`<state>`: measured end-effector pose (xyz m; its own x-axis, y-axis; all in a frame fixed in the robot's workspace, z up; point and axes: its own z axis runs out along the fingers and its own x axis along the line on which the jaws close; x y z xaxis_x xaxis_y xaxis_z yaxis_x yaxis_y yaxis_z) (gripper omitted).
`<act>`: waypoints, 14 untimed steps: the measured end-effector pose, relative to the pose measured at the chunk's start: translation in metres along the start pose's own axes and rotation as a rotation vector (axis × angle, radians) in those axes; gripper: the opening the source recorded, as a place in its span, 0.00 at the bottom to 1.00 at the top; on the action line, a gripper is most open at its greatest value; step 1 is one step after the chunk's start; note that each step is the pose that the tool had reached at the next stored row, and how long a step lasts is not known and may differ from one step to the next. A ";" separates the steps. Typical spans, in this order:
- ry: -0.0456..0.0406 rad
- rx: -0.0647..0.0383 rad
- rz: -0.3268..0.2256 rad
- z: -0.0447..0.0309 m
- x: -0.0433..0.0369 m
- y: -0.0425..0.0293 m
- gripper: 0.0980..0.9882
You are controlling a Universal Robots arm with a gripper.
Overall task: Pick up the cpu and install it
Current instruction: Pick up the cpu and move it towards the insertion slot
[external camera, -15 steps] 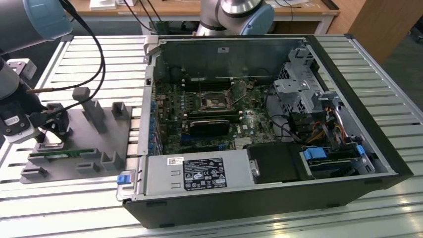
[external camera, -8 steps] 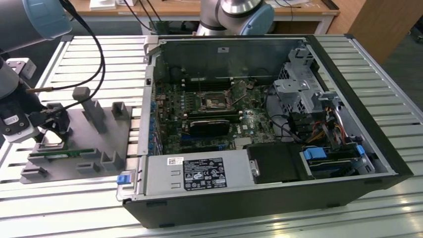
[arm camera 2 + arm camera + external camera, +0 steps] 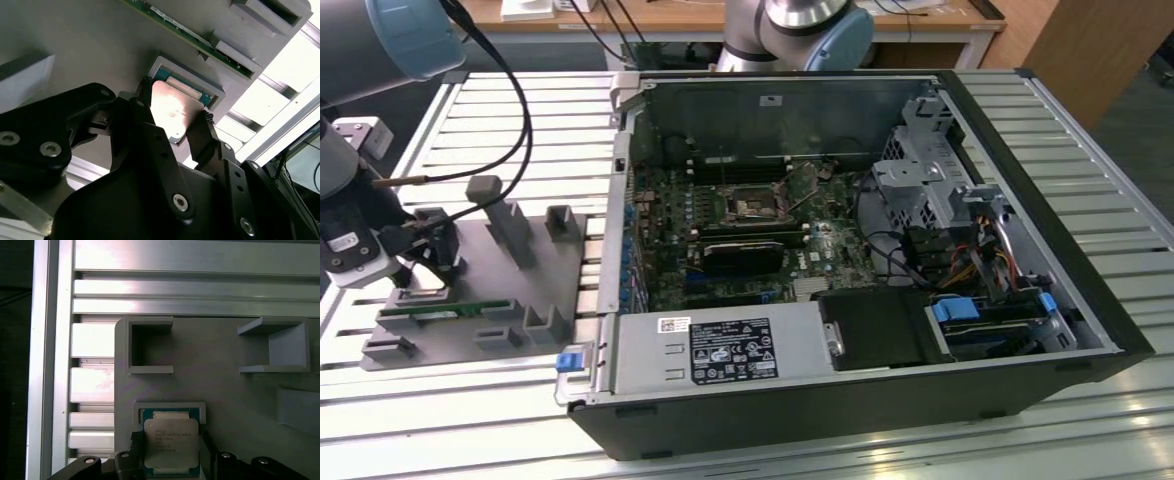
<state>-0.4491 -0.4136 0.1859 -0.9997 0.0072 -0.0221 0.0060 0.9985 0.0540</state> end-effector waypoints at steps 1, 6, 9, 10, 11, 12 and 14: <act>-0.0001 0.000 0.000 0.0001 0.0000 0.0000 0.49; -0.0002 -0.001 0.000 -0.0039 -0.0001 0.0002 0.48; -0.0002 -0.001 0.000 -0.0095 -0.0002 0.0005 0.48; -0.0003 -0.001 0.000 -0.0113 -0.0003 0.0006 0.48; -0.0003 -0.001 0.000 -0.0133 -0.0003 0.0007 0.48; -0.0002 -0.001 0.000 -0.0152 -0.0003 0.0008 0.48; -0.0002 -0.001 0.000 -0.0191 -0.0004 0.0010 0.48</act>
<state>-0.4490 -0.4136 0.2051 -0.9997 0.0067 -0.0223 0.0055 0.9985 0.0547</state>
